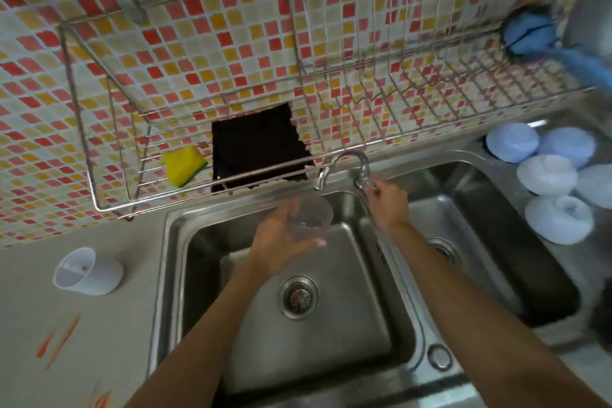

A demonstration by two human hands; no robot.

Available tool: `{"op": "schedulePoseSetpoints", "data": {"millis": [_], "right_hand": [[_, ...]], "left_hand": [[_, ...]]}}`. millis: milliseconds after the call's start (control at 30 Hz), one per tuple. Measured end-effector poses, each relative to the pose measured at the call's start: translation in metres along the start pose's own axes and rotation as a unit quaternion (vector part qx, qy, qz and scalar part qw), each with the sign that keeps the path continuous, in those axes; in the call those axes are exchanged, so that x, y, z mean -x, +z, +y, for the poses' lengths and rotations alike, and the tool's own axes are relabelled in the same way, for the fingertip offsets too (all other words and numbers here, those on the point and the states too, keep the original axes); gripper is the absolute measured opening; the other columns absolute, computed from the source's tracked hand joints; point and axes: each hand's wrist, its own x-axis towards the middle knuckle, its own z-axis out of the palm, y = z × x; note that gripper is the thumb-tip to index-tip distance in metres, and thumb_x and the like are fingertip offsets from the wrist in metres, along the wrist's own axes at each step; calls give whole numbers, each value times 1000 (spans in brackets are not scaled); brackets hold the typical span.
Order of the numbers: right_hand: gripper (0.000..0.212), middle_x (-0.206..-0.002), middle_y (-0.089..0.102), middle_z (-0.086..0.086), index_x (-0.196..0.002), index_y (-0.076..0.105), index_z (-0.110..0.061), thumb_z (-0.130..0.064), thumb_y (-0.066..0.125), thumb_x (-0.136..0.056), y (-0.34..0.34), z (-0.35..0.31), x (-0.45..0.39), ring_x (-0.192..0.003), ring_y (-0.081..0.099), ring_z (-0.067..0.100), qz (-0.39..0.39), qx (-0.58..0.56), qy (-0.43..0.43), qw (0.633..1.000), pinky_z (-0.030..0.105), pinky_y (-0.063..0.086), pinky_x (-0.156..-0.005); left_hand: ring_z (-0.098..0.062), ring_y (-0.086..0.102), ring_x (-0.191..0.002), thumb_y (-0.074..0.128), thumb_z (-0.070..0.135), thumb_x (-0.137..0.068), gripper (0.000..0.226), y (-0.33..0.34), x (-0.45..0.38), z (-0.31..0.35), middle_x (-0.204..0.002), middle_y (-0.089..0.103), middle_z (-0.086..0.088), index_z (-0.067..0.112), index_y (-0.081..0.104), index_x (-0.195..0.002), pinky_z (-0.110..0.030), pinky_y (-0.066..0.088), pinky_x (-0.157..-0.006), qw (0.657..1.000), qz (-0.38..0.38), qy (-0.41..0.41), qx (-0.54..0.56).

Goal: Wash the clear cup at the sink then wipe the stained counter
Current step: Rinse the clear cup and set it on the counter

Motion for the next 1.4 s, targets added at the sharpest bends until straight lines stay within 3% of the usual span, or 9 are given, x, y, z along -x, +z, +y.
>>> {"op": "schedulePoseSetpoints", "data": {"millis": [133, 300, 400, 600, 733, 900, 1067, 1233, 1400], "right_hand": [[19, -99, 71, 21, -104, 73, -8, -14, 57, -96, 9, 7, -13, -86, 66, 35, -42, 26, -40, 998, 33, 48, -77], [23, -89, 70, 18, -98, 75, -11, 0, 56, -91, 16, 15, -17, -80, 66, 33, -112, 25, -112, 987, 38, 54, -75], [23, -71, 59, 11, -91, 73, -8, 3, 52, -89, 23, 14, -17, -68, 57, 25, -144, 38, -140, 979, 30, 40, -63], [21, -86, 69, 20, -105, 72, -7, -7, 53, -95, 28, 16, -21, -76, 63, 33, -160, 53, -147, 975, 40, 51, -72], [18, -84, 73, 15, -104, 74, -9, -8, 61, -92, 30, 22, -21, -71, 65, 30, -128, 3, -150, 980, 39, 54, -71], [17, -86, 74, 15, -101, 74, -6, -3, 63, -89, 24, 29, -25, -67, 69, 29, -88, -38, -164, 982, 44, 58, -71], [19, -93, 74, 14, -106, 72, -5, -4, 63, -90, 19, 32, -28, -72, 69, 24, -90, -53, -164, 981, 40, 59, -77], [19, -95, 74, 14, -106, 72, -3, -2, 63, -90, 18, 31, -27, -68, 61, 13, -97, -53, -159, 981, 23, 51, -74], [18, -95, 75, 12, -105, 73, -4, -3, 63, -90, 20, 34, -29, -71, 63, 13, -95, -54, -155, 982, 17, 44, -74]], "left_hand": [[-3, 60, -109, 89, 44, -57, 84, 9, -15, 6, -122, 60, 18, 37, 49, -131, -21, 52, -89, 999, 8, -40, 19], [16, 60, -90, 90, 25, -61, 73, 28, -24, 14, -103, 65, 20, 28, 53, -124, 0, 44, -65, 997, 7, -57, 50], [3, 60, -101, 90, 43, -55, 78, 32, -25, 16, -106, 60, 24, 36, 53, -123, -8, 46, -76, 997, 26, -64, 42], [10, 61, -95, 93, 38, -53, 81, 33, -19, 11, -99, 63, 33, 40, 51, -123, -20, 53, -87, 993, 42, -83, 70], [-6, 64, -98, 88, 53, -49, 75, 36, -16, 15, -104, 65, 15, 40, 54, -113, -34, 57, -85, 995, 36, -80, 40], [6, 63, -95, 90, 42, -58, 72, 36, -18, 28, -98, 63, 28, 30, 54, -119, -14, 53, -81, 995, 35, -79, 38], [-13, 65, -93, 89, 44, -55, 69, 38, -22, 32, -100, 65, 9, 23, 56, -112, -34, 57, -80, 996, 51, -75, 16], [-14, 64, -97, 90, 42, -56, 55, 35, -27, 31, -106, 65, 9, 27, 49, -89, -30, 57, -79, 996, 54, -73, 10], [-7, 63, -92, 89, 42, -58, 61, 38, -21, 26, -103, 63, 12, 27, 54, -105, -17, 53, -75, 996, 65, -55, 8]]}}
